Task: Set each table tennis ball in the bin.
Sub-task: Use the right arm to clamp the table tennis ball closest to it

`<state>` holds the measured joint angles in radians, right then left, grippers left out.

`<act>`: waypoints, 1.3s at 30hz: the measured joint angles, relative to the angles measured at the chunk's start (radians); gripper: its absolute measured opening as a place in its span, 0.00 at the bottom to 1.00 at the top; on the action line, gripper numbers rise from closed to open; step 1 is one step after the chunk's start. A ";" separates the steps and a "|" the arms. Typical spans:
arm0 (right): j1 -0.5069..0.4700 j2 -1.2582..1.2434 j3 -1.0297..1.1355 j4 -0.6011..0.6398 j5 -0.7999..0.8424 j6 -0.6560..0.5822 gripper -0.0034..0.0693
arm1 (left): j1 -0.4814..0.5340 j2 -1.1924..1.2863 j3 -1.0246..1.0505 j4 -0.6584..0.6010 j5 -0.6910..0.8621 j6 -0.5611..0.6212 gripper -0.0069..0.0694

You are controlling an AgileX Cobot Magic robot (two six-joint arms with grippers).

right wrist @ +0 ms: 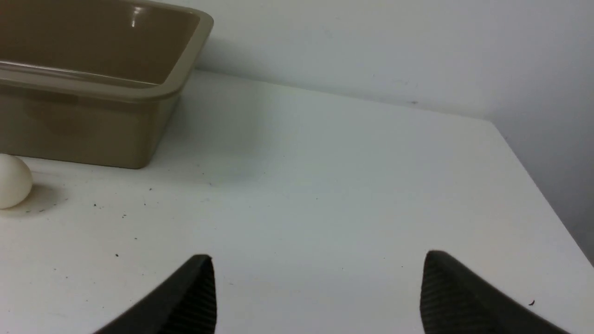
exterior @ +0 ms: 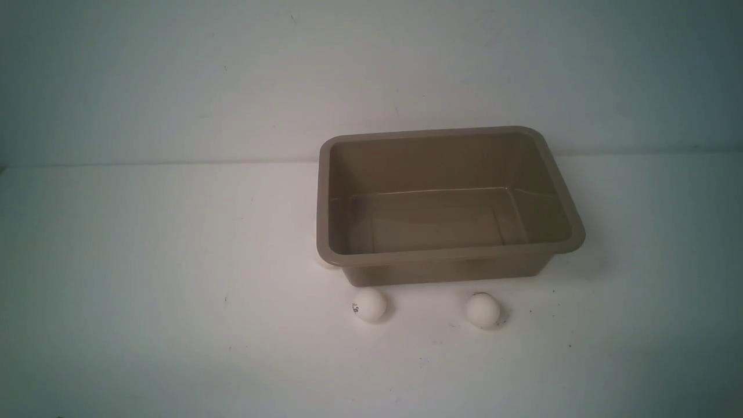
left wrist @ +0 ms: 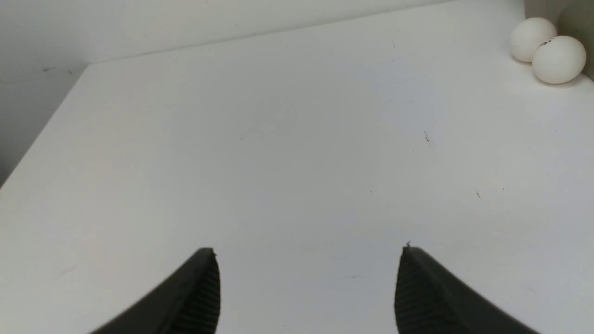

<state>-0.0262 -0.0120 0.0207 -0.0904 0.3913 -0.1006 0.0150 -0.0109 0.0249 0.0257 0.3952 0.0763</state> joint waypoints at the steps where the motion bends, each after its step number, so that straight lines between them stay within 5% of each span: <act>1: 0.000 0.000 0.000 -0.001 0.000 0.000 0.78 | 0.000 0.000 0.000 0.000 0.000 0.000 0.69; 13: 0.000 0.000 -0.023 0.109 -0.056 0.095 0.78 | 0.000 0.000 0.000 0.000 0.000 0.000 0.69; 23: 0.000 -0.001 -0.477 0.159 0.273 0.111 0.78 | 0.000 0.000 0.000 0.000 0.000 0.000 0.69; 34: 0.000 -0.008 -0.709 0.514 0.297 0.132 0.78 | 0.000 0.000 0.000 0.000 0.000 0.000 0.69; 39: 0.000 -0.008 -0.709 0.552 0.282 0.132 0.78 | 0.000 0.000 0.000 0.000 0.000 0.000 0.69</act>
<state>-0.0262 -0.0204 -0.6887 0.4618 0.6734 0.0314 0.0150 -0.0109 0.0249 0.0257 0.3952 0.0763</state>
